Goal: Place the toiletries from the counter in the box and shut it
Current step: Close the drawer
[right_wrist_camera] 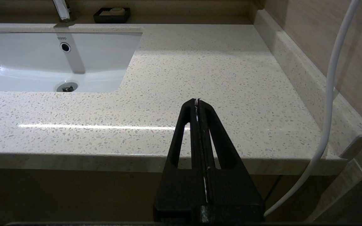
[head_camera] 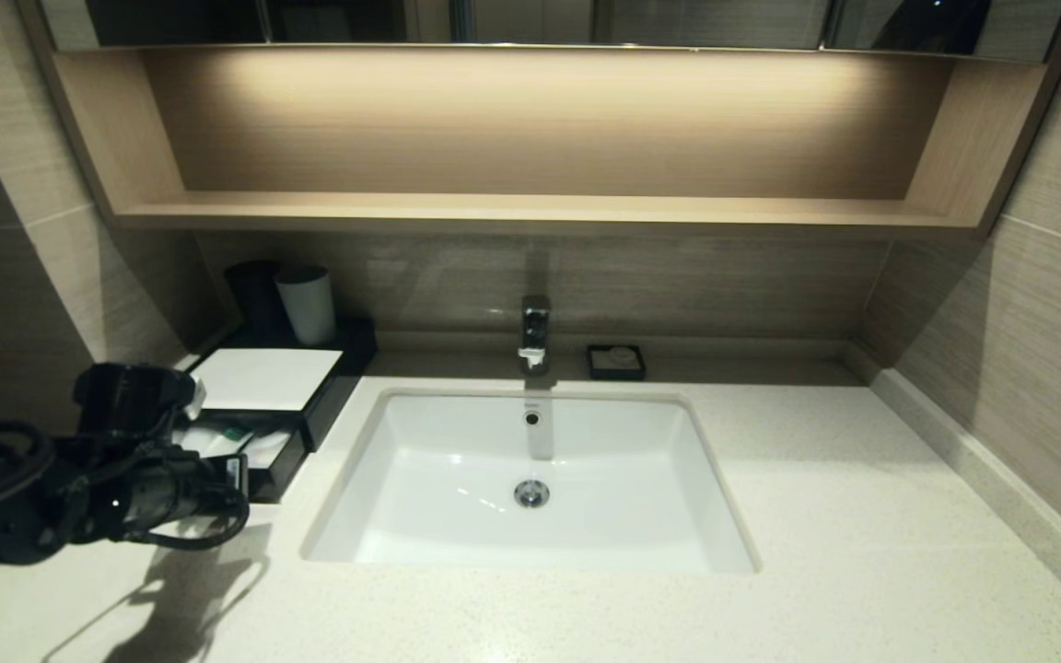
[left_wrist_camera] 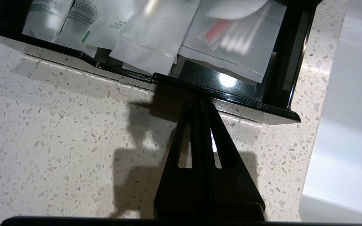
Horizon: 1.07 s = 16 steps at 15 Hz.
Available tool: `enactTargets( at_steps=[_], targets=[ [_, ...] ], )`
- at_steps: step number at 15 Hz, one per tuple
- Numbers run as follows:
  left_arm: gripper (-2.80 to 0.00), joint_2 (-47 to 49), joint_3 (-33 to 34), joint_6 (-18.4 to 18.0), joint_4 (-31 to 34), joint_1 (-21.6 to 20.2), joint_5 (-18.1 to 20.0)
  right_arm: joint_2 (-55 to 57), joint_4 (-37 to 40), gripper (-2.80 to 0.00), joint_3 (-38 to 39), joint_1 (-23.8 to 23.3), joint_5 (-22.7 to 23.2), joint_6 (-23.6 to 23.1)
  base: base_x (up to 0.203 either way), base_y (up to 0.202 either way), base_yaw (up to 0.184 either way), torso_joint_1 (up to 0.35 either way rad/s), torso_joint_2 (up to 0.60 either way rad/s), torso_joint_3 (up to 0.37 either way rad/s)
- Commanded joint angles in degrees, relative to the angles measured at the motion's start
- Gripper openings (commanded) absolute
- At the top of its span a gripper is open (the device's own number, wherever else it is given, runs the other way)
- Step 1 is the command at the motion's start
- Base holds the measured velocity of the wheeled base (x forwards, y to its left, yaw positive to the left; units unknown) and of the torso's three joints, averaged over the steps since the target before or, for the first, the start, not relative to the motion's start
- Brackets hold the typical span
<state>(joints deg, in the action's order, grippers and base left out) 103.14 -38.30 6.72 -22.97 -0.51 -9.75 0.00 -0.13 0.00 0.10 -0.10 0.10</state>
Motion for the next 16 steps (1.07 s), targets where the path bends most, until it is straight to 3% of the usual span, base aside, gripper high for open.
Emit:
enactTargets(
  at_steps=[1, 6, 16],
  targets=[
    [-2.80, 0.60, -0.63, 0.14, -0.26, -0.02, -0.09, -0.09, -0.04, -2.80, 0.09, -0.01, 0.01, -0.01, 0.000, 0.000, 0.000, 0.000, 0.00, 0.000],
    [-2.80, 3.40, -1.16, 0.01, -4.72, 0.07, -3.32, -0.09, -0.04, -2.80, 0.09, 0.02, 0.01, -0.01, 0.000, 0.000, 0.000, 0.000, 0.00, 0.000],
    [-2.80, 4.53, -3.36, 0.84, -5.07, 1.48, -3.52, -0.09, -0.04, -2.80, 0.09, 0.00, 0.01, -0.01, 0.000, 0.000, 0.000, 0.000, 0.00, 0.000]
  ],
)
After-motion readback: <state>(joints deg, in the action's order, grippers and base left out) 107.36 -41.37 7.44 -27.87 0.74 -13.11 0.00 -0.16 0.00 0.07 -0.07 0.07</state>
